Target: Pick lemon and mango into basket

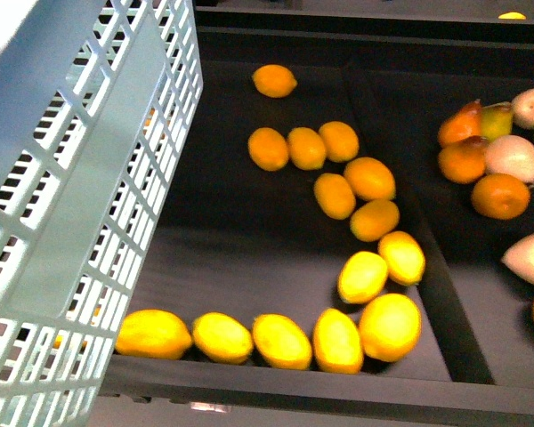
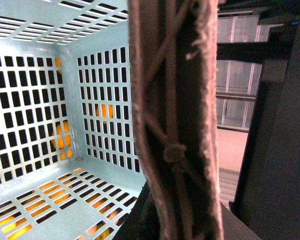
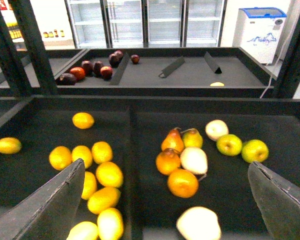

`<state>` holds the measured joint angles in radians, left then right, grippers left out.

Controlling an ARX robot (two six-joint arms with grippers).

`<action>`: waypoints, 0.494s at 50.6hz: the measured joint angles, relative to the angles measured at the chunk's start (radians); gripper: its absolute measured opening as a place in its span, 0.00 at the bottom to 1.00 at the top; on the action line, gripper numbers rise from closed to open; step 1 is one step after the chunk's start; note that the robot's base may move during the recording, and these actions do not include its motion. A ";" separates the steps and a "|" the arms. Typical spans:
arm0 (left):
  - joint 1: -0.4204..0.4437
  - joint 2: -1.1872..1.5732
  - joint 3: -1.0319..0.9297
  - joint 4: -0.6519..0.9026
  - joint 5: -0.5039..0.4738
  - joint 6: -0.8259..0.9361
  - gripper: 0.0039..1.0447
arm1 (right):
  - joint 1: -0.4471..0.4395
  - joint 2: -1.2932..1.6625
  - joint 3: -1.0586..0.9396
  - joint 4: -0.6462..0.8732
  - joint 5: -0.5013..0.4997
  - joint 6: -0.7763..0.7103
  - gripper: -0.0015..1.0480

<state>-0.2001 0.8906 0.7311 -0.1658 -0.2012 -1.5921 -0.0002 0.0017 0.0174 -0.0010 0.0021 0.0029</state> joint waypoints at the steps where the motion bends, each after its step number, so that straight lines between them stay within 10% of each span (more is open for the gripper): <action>1: 0.000 -0.001 0.000 0.000 -0.001 0.000 0.05 | 0.000 0.000 0.000 0.000 -0.003 0.000 0.92; 25: 0.000 0.000 0.002 0.000 0.001 0.000 0.05 | 0.000 0.003 0.000 0.000 0.001 0.000 0.92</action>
<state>-0.2001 0.8902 0.7326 -0.1658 -0.2001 -1.5917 0.0002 0.0044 0.0174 -0.0013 0.0032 0.0029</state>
